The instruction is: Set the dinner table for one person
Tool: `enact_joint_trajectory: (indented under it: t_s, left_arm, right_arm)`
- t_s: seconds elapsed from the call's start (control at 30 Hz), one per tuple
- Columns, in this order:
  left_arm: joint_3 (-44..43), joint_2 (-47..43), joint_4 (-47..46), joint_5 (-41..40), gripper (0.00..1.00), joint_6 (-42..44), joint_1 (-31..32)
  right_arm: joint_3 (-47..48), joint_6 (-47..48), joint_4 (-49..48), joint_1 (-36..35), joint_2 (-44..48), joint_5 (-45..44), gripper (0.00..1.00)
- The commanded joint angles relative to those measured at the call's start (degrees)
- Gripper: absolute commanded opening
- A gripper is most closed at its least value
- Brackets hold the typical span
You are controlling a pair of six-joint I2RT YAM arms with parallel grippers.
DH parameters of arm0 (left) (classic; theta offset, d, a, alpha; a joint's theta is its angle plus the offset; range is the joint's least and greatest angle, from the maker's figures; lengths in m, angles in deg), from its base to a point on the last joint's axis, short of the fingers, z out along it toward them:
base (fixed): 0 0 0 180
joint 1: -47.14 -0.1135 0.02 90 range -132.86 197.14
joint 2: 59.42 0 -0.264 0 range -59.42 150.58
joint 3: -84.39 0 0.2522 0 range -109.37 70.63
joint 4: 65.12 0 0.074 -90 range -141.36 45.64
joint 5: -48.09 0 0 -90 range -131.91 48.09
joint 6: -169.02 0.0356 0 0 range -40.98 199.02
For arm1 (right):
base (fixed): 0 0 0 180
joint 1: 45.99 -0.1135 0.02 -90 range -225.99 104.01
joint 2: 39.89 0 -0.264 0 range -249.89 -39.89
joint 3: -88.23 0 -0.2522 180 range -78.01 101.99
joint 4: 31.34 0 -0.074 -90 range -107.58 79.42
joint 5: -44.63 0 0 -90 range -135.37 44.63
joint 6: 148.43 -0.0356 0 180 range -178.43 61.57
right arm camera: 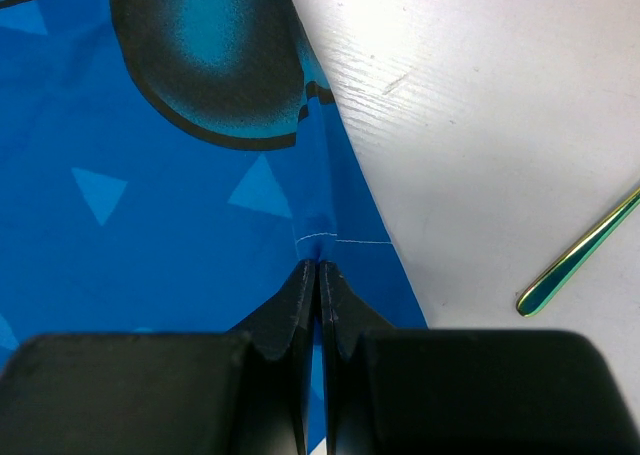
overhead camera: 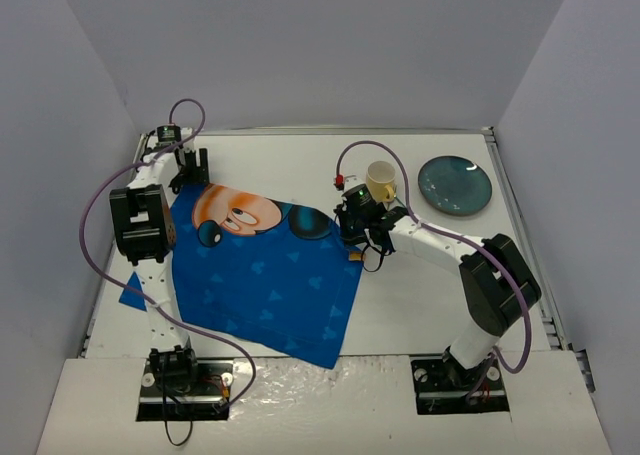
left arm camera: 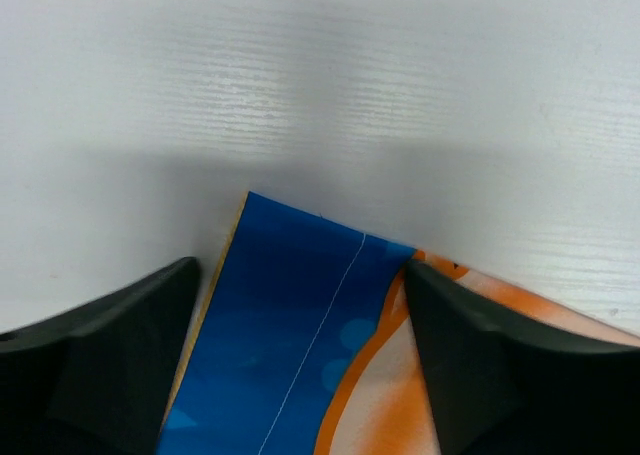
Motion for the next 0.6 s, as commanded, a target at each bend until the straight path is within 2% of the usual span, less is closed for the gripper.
enact_joint_trajectory:
  t_s: [0.0,0.1,0.2,0.27,0.3,0.43,0.57]
  left_arm:
    - [1.0,1.4,0.2,2.6,0.62,-0.5,-0.4]
    - [2.4,1.3,-1.2,3.7,0.40,-1.1,-0.2]
    - [2.6,1.4,-1.2,4.4,0.13,-0.9,0.1]
    - [2.6,1.4,-1.2,4.5,0.03,-1.2,0.2]
    - [2.6,1.4,-1.2,4.6,0.00,-1.4,0.2]
    - [2.9,0.0,-0.8,5.5,0.00,-1.3,0.2]
    - [4.6,-7.9,-1.6,4.3,0.00,-2.3,-0.1]
  right_arm:
    - [0.4,0.6,-2.0,-0.4,3.0,0.1,0.00]
    - [0.7,0.6,-2.0,-0.3,3.1,-0.2,0.00]
    - [1.0,0.6,-2.0,-0.3,3.2,-0.6,0.00]
    - [1.3,0.7,-2.0,-0.3,3.4,-0.7,0.00]
    - [1.5,0.7,-2.0,-0.3,3.5,-0.7,0.00]
    - [2.5,0.8,-1.6,-0.2,4.0,-1.1,0.00]
    - [5.9,2.2,-0.2,-0.3,5.3,-4.0,0.00]
